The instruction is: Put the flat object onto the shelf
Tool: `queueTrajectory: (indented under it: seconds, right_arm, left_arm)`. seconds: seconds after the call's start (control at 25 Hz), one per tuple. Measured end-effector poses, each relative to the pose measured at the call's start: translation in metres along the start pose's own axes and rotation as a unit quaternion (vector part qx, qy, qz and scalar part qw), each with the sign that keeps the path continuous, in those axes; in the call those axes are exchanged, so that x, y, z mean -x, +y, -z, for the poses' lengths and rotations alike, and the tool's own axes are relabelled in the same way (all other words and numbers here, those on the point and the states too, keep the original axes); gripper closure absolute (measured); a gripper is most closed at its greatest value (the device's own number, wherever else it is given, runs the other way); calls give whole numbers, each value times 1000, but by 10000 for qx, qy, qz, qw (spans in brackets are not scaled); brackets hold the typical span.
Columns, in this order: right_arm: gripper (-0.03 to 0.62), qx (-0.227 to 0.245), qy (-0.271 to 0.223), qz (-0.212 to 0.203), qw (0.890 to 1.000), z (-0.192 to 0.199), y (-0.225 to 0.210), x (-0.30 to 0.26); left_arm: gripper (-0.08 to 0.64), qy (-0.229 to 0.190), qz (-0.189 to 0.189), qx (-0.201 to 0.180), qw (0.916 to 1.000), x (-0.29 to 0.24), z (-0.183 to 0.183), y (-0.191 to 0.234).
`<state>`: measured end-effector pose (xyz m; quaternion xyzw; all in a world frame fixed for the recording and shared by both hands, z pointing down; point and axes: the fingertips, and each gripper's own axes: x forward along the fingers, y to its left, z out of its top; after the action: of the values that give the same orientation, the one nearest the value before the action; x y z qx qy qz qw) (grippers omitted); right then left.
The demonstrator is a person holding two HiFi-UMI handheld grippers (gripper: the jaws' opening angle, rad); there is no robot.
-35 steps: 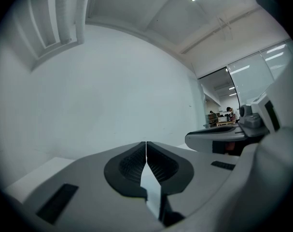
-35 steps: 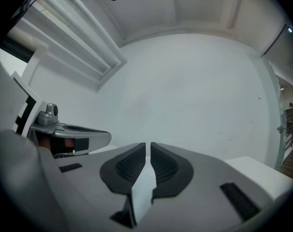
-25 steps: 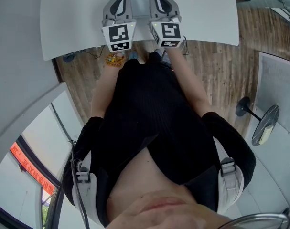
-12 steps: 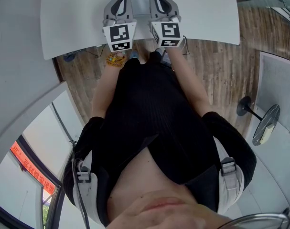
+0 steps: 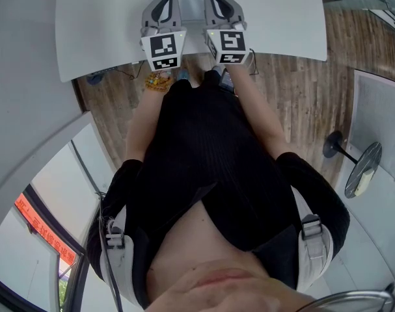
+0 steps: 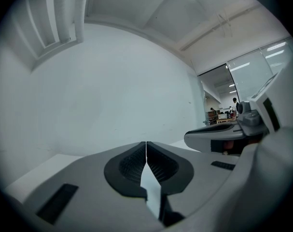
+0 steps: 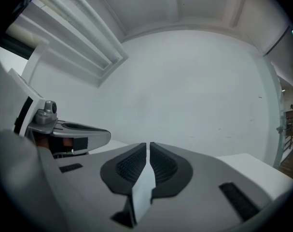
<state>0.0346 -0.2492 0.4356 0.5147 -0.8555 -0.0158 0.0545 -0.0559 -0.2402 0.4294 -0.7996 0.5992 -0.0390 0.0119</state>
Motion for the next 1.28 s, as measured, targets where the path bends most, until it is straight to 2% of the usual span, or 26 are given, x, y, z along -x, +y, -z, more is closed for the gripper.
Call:
queueTrajectory:
  seconds: [1.28]
  right_arm:
    - [555,73,145,-75,9998,8,0,-3]
  left_arm:
    - [543,146,-54,42,9999,0,9,7]
